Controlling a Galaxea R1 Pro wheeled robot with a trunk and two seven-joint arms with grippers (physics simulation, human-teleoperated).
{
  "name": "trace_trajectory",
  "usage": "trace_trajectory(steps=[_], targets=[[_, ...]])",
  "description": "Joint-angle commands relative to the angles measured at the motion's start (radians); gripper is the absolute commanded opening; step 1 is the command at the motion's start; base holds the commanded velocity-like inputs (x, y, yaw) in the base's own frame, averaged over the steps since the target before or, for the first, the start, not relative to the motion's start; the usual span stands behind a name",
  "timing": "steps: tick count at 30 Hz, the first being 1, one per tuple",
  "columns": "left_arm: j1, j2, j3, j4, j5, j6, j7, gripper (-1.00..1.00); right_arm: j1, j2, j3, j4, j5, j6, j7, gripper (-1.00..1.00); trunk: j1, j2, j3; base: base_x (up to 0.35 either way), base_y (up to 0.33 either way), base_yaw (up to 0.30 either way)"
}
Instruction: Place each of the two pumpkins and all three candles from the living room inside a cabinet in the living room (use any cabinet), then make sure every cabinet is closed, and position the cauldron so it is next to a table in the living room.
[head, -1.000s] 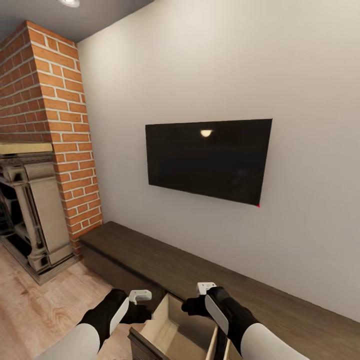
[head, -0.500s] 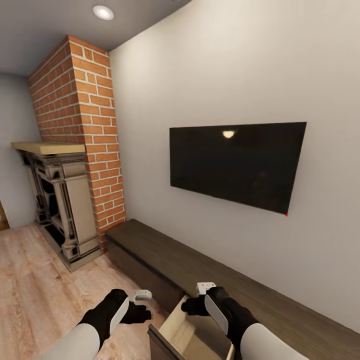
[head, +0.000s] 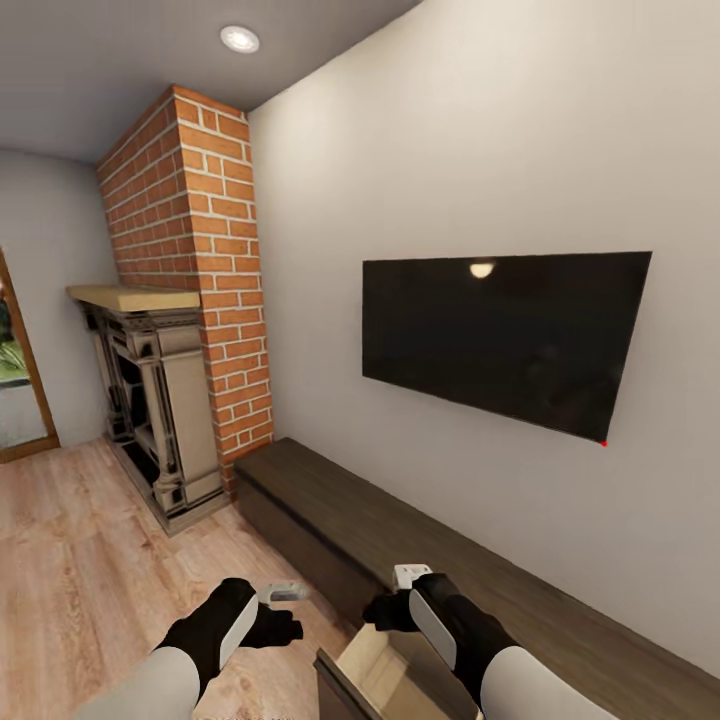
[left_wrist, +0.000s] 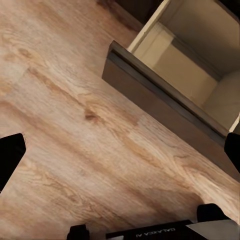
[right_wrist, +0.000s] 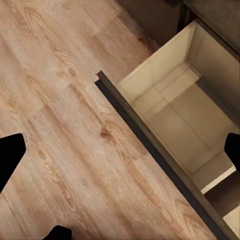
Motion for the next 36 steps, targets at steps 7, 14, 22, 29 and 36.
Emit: trace_trajectory(steps=[7, 14, 22, 29, 36], targets=[[-0.001, 0.001, -0.006, -0.001, 0.009, 0.004, 0.001, 1.0, -0.001, 0.0, 0.006, -0.002, -0.01, 0.003, -0.009, 1.0, -0.027, 0.048, 0.021, 0.0, 0.0, 0.269], [-0.001, 0.001, -0.005, -0.001, 0.009, 0.004, 0.001, 1.0, -0.001, 0.001, 0.006, -0.002, -0.01, 0.003, -0.009, 1.0, -0.054, 0.097, 0.042, 0.0, 0.0, 0.284], [-0.001, 0.001, -0.005, -0.002, 0.009, 0.004, 0.0, 1.0, -0.001, 0.002, 0.006, -0.002, -0.009, 0.003, -0.009, 1.0, -0.057, 0.104, 0.046, 0.001, 0.002, 0.285], [-0.001, 0.002, -0.005, -0.002, 0.009, 0.004, 0.0, 1.0, -0.001, 0.003, 0.007, -0.002, -0.009, 0.003, -0.009, 1.0, -0.057, 0.104, 0.046, 0.126, 0.163, 0.286], [-0.001, 0.001, -0.005, -0.002, 0.009, 0.004, 0.0, 1.0, -0.001, 0.003, 0.007, -0.002, -0.009, -0.01, -0.009, 1.0, -0.057, 0.104, 0.046, 0.174, 0.27, 0.285]])
